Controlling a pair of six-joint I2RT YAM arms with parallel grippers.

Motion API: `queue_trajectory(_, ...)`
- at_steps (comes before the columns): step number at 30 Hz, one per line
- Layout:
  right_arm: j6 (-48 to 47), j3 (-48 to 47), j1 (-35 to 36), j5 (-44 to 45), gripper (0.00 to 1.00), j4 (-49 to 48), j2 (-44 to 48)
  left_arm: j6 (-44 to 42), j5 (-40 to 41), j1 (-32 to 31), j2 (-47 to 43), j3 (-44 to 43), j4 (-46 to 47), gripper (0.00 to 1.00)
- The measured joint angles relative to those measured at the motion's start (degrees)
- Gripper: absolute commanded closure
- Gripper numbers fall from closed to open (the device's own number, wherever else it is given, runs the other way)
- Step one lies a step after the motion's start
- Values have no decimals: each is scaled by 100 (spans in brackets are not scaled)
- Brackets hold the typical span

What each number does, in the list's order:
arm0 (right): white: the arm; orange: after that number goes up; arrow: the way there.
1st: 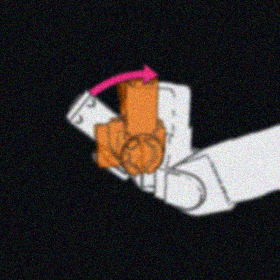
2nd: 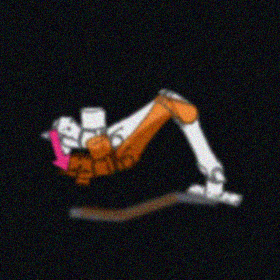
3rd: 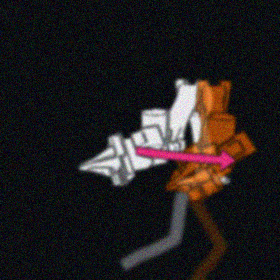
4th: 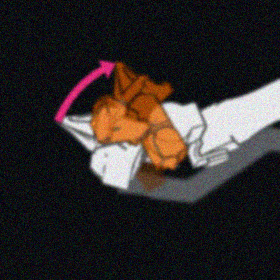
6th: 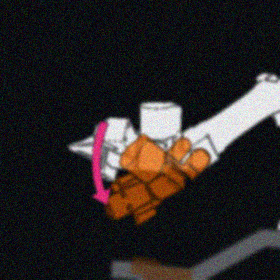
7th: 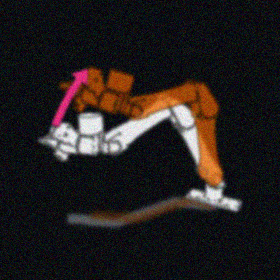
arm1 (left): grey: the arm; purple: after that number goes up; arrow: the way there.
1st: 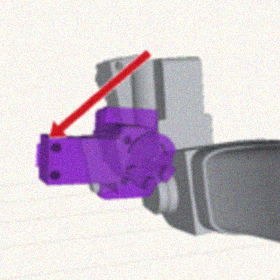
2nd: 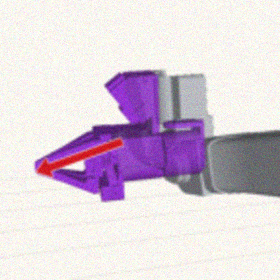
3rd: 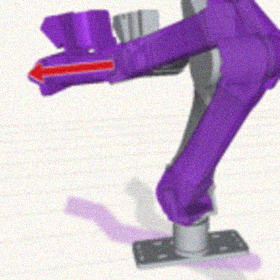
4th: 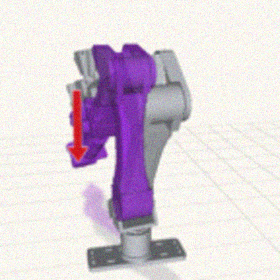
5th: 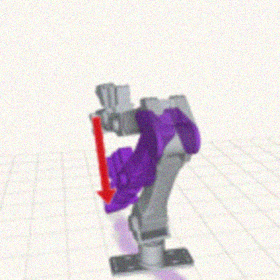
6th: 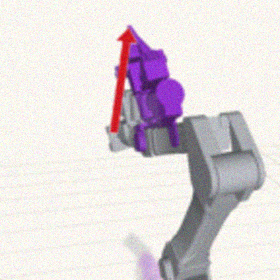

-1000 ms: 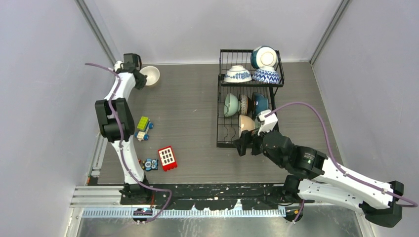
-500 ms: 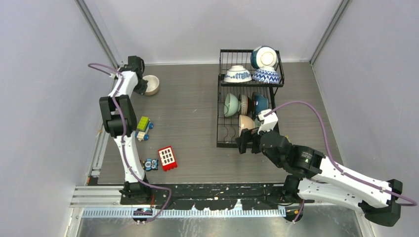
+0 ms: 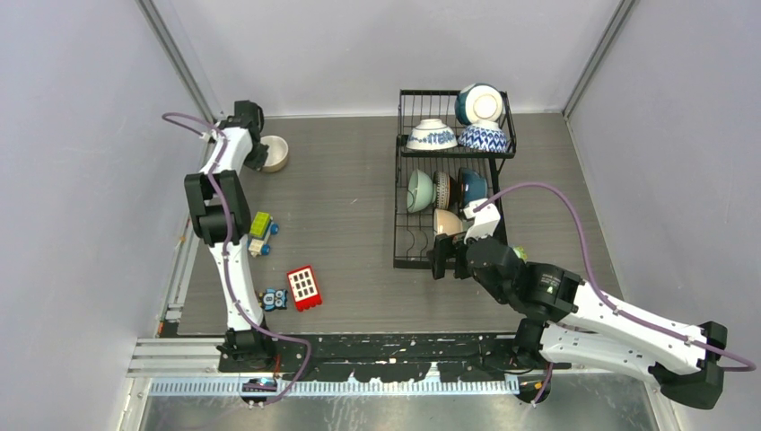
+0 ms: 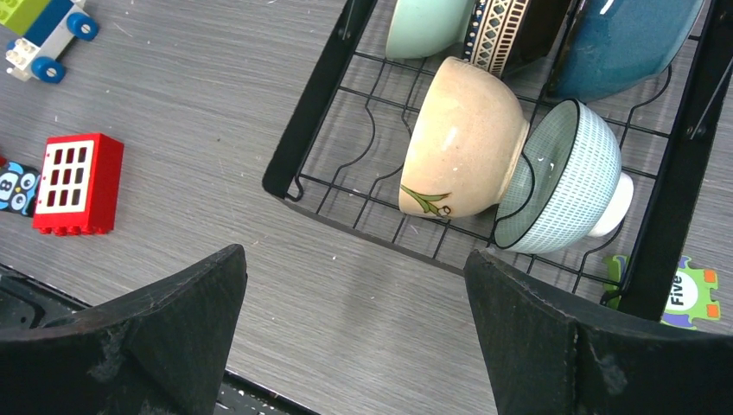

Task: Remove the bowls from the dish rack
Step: Place the bowl at the center of the board.

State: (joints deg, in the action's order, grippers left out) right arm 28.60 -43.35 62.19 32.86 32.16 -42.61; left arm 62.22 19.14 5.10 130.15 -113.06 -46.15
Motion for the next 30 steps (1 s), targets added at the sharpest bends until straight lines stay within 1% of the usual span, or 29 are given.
queue_trajectory(5, 0, 0, 0, 61, 0, 4, -28, -125, 103, -31, 15, -33, -2, 99)
queue_trajectory(13, 2, 0, 0, 136, 0, 11, -68, -267, 190, -63, 15, -39, -4, 85)
queue_trajectory(17, 2, 0, 0, 162, 0, 33, -68, -280, 188, -66, 15, -42, 4, 75)
queue_trajectory(21, 4, 0, 0, 192, 0, 74, -66, -293, 166, -63, 15, -39, 11, 70)
queue_trajectory(23, 4, 0, 0, 225, 0, 92, -66, -297, 125, -63, 15, -42, 22, 65)
queue_trajectory(25, 4, 0, 0, 249, 0, 92, -66, -315, 70, -63, 15, -39, 26, 57)
queue_trajectory(28, 4, -2, 0, 258, 0, 92, -68, -352, 11, -66, 15, -42, 42, 48)
queue_trajectory(30, 2, -2, 0, 260, 0, 92, -68, -393, -35, -63, 11, -42, 42, 40)
